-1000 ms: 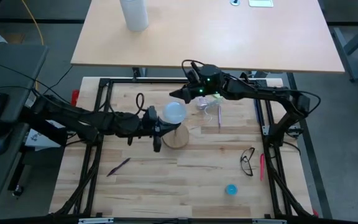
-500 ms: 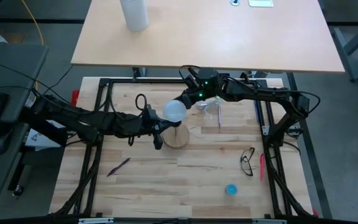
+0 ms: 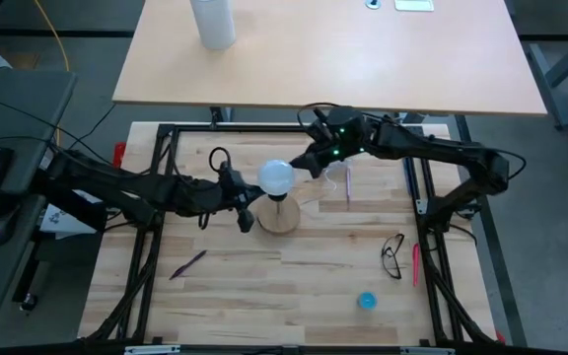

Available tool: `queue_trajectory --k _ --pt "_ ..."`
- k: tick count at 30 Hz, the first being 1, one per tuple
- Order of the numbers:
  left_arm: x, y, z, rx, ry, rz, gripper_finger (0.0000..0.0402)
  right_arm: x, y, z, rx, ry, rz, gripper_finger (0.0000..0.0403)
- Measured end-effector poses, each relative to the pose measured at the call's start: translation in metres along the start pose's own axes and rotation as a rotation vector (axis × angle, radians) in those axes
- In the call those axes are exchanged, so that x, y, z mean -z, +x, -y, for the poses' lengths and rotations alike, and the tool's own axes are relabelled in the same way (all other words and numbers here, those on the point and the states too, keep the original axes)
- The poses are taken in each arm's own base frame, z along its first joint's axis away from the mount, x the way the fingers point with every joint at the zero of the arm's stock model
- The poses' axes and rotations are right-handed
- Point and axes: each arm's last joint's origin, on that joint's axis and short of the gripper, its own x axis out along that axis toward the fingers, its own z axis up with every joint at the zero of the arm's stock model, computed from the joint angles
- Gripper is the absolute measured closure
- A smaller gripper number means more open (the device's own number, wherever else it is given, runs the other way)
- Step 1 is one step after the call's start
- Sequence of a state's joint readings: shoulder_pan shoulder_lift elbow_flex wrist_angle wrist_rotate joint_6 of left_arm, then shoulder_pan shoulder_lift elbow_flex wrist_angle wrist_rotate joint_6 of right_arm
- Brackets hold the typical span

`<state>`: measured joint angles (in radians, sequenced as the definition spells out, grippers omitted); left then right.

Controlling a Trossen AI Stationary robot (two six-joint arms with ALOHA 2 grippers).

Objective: Screw lightbulb
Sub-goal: Insert the light bulb into the lamp, then remove the lightbulb from the lamp

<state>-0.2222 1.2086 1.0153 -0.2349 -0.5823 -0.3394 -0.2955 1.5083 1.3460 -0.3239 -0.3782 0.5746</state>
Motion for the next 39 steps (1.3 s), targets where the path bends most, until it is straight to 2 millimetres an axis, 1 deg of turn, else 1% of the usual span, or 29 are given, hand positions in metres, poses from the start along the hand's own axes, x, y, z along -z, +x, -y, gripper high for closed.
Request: queue_trajectory --k 4,7,9,11,13,16,19,22,25,28,31,33,36,39 --pt "0.006 -0.015 -0.013 -0.048 0.018 -0.093 0.0401 0.006 -0.018 -0.001 0.071 -0.027 -0.041 0.0403" --pt "0.005 -0.031 -0.026 -0.133 0.026 -0.095 0.0402 0.012 -0.035 -0.007 0.091 -0.039 -0.085 0.0403" --pt "-0.002 -0.039 -0.037 -0.200 0.043 -0.053 0.0401 0.020 -0.042 -0.017 0.085 -0.047 -0.118 0.0403" --pt "-0.011 -0.040 -0.050 -0.237 0.061 -0.005 0.0402 0.029 -0.042 -0.032 0.052 -0.067 -0.138 0.0403" --pt "-0.023 -0.035 -0.063 -0.223 0.075 0.034 0.0402 0.039 -0.037 -0.048 0.037 -0.085 -0.140 0.0403" --pt "-0.035 -0.019 -0.082 -0.136 0.068 0.065 0.0402 0.054 -0.023 -0.070 0.050 -0.113 -0.103 0.0403" --pt "-0.039 0.001 -0.099 -0.037 0.046 0.059 0.0401 0.064 -0.005 -0.086 0.067 -0.120 -0.029 0.0403" --pt "-0.038 0.023 -0.110 0.109 0.033 0.034 0.0401 0.067 0.013 -0.097 0.059 -0.111 0.081 0.0403" --pt "-0.036 0.041 -0.114 0.186 0.020 0.029 0.0402 0.071 0.030 -0.100 0.061 -0.083 0.133 0.0403" --pt "-0.038 0.048 -0.114 0.222 0.020 0.059 0.0401 0.075 0.040 -0.104 0.060 -0.058 0.170 0.0403" --pt "-0.038 0.051 -0.114 0.236 0.022 0.072 0.0401 0.079 0.044 -0.108 0.078 -0.039 0.206 0.0403" --pt "-0.038 0.052 -0.112 0.282 0.023 0.070 0.0401 0.080 0.044 -0.109 0.106 -0.039 0.232 0.0403" --pt "-0.038 0.051 -0.110 0.331 0.025 0.066 0.0402 0.079 0.043 -0.111 0.121 -0.036 0.270 0.0403" --pt "-0.038 0.051 -0.107 0.343 0.006 0.064 0.0402 0.079 0.043 -0.111 0.123 -0.035 0.278 0.0403"
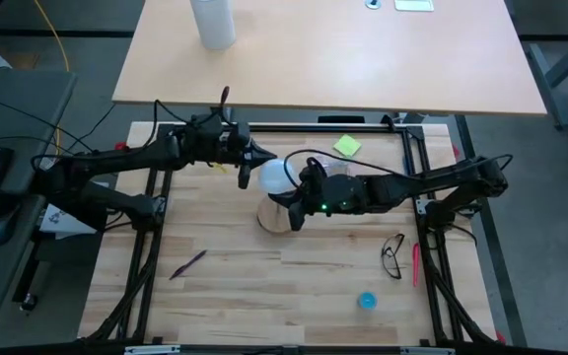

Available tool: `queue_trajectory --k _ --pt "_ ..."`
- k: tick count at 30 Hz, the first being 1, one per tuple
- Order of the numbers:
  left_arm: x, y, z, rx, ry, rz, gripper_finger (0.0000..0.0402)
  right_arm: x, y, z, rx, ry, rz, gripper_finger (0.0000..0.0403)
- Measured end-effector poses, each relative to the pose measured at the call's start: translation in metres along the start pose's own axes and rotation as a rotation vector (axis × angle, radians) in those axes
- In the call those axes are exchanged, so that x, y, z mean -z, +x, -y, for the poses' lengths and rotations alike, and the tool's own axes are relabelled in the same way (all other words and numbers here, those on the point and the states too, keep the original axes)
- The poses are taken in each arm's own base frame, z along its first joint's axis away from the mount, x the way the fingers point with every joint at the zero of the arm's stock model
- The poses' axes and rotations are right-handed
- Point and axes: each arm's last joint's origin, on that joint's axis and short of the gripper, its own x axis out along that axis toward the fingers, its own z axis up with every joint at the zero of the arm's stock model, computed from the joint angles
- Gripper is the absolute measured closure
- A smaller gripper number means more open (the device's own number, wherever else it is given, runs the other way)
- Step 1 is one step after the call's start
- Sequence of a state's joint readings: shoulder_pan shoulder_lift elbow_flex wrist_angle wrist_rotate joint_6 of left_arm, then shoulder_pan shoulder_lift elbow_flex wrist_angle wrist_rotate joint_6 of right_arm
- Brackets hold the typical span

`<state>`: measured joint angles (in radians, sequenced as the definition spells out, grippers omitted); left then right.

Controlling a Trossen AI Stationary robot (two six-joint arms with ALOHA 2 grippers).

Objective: Screw lightbulb
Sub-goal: Remove the lightbulb from the lamp

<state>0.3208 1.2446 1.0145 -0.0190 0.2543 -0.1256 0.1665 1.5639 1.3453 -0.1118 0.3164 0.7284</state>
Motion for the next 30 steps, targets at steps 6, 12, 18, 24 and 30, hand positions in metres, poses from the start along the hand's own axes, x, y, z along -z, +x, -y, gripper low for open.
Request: queue_trajectory --k 6,12,18,24,30 --pt "0.001 0.002 0.007 0.015 0.000 -0.010 0.0401 0.000 0.000 0.000 0.013 -0.005 0.008 0.0403" --pt "0.001 -0.007 0.014 0.026 -0.025 -0.028 0.0401 0.001 -0.001 0.001 0.019 -0.021 -0.010 0.0403" --pt "0.000 -0.025 0.018 0.025 -0.051 -0.071 0.0401 -0.002 -0.008 0.005 0.049 -0.046 -0.031 0.0403" --pt "-0.001 -0.040 0.023 0.034 -0.063 -0.089 0.0402 -0.009 -0.016 0.014 0.109 -0.072 -0.049 0.0403" --pt "0.000 -0.055 0.032 0.061 -0.085 -0.121 0.0402 -0.019 -0.023 0.025 0.163 -0.096 -0.054 0.0403"
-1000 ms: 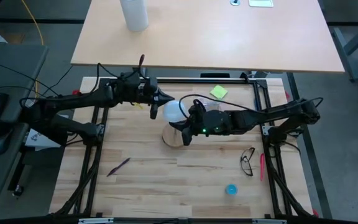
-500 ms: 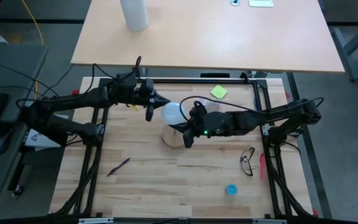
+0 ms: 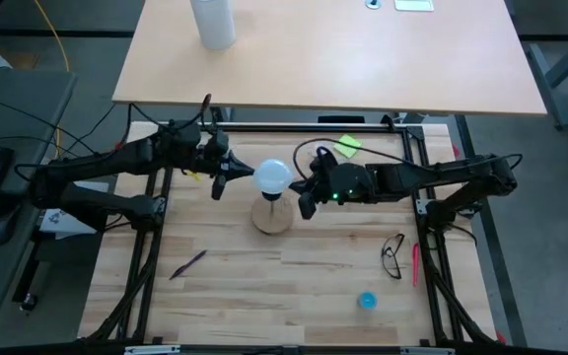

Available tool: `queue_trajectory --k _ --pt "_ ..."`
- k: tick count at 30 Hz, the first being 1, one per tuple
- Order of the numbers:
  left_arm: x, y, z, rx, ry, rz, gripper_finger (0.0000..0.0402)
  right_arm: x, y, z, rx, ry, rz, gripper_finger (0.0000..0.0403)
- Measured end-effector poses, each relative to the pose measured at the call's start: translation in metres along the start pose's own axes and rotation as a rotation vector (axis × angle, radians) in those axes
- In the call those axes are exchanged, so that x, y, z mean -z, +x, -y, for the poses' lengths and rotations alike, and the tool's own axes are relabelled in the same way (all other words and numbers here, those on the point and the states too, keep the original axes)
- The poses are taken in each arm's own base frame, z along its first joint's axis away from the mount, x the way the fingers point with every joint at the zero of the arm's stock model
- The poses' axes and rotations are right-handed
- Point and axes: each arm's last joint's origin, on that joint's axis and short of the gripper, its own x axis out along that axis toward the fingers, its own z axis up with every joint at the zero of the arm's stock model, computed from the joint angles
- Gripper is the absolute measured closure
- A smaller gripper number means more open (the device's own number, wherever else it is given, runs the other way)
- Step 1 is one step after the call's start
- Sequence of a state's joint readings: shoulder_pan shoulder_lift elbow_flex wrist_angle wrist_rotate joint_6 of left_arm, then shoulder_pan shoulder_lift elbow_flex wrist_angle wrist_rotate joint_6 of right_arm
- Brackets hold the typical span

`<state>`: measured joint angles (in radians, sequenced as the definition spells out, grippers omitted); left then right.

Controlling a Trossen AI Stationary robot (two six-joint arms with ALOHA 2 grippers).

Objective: Screw lightbulb
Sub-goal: Remove the lightbulb from the lamp

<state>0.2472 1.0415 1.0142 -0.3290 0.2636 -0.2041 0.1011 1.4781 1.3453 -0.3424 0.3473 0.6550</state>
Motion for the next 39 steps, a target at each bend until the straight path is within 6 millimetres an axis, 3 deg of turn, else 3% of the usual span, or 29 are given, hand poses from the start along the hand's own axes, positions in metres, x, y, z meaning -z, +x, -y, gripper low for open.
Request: queue_trajectory --k 8,16,22,30,34,39 --pt "0.006 -0.021 0.019 0.026 -0.002 -0.030 0.0401 -0.010 -0.014 0.016 0.052 -0.036 -0.020 0.0403" --pt "0.011 -0.034 0.013 -0.303 0.011 -0.003 0.0402 -0.006 -0.028 0.011 -0.058 -0.063 -0.125 0.0403" --pt "-0.001 -0.012 -0.001 -0.324 0.059 0.073 0.0402 0.012 -0.021 -0.011 -0.155 -0.094 -0.173 0.0403" --pt "-0.006 0.032 -0.018 -0.213 0.053 0.101 0.0402 0.011 0.005 -0.031 -0.292 -0.089 -0.031 0.0403" --pt "-0.006 0.041 -0.017 -0.125 0.034 0.111 0.0402 0.010 0.011 -0.030 -0.288 -0.079 -0.011 0.0403" --pt "-0.005 0.040 -0.013 -0.087 0.006 0.100 0.0402 0.009 0.008 -0.029 -0.249 -0.091 0.015 0.0403"
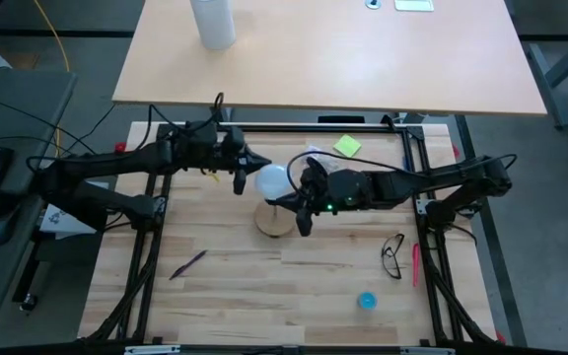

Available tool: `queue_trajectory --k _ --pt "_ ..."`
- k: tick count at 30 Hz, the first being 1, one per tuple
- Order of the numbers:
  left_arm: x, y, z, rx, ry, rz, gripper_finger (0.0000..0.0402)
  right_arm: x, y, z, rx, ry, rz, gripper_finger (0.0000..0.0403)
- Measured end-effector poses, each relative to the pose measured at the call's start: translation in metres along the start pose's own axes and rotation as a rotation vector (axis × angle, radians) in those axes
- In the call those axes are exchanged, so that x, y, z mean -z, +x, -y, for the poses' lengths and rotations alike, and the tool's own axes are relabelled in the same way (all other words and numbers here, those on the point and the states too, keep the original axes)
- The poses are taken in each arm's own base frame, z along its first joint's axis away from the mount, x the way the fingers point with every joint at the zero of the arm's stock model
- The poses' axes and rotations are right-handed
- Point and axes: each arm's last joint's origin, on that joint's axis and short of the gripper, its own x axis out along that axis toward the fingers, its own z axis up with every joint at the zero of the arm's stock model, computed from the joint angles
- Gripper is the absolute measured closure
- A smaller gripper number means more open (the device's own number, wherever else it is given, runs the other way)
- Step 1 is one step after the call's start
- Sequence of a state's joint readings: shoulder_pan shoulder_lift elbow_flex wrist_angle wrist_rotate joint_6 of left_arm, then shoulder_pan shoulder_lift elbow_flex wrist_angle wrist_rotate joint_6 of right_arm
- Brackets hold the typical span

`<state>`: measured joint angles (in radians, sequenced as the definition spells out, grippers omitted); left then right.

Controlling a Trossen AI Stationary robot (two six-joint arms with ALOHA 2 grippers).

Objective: Screw lightbulb
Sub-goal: Remove the lightbulb from the lamp

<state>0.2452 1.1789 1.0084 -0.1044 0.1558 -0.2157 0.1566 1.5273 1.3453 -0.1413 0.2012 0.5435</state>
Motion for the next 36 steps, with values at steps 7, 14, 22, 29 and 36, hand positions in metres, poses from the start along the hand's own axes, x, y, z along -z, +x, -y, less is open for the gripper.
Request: queue_trajectory --k 7,14,22,29,36 --pt "0.001 -0.011 0.012 0.031 -0.032 -0.025 0.0401 0.000 -0.001 0.003 0.006 -0.005 -0.032 0.0403" --pt "0.004 -0.028 0.018 -0.009 -0.034 -0.065 0.0402 -0.001 0.000 0.007 0.028 -0.026 -0.030 0.0403" --pt "0.007 -0.050 0.019 -0.032 -0.047 -0.108 0.0402 -0.010 -0.005 0.021 0.082 -0.033 -0.023 0.0403" --pt "0.009 -0.068 0.023 -0.020 -0.061 -0.139 0.0401 -0.017 -0.020 0.043 0.190 -0.040 -0.082 0.0403" --pt "0.013 -0.092 0.031 -0.001 -0.100 -0.154 0.0402 -0.024 -0.038 0.058 0.261 -0.070 -0.136 0.0403"
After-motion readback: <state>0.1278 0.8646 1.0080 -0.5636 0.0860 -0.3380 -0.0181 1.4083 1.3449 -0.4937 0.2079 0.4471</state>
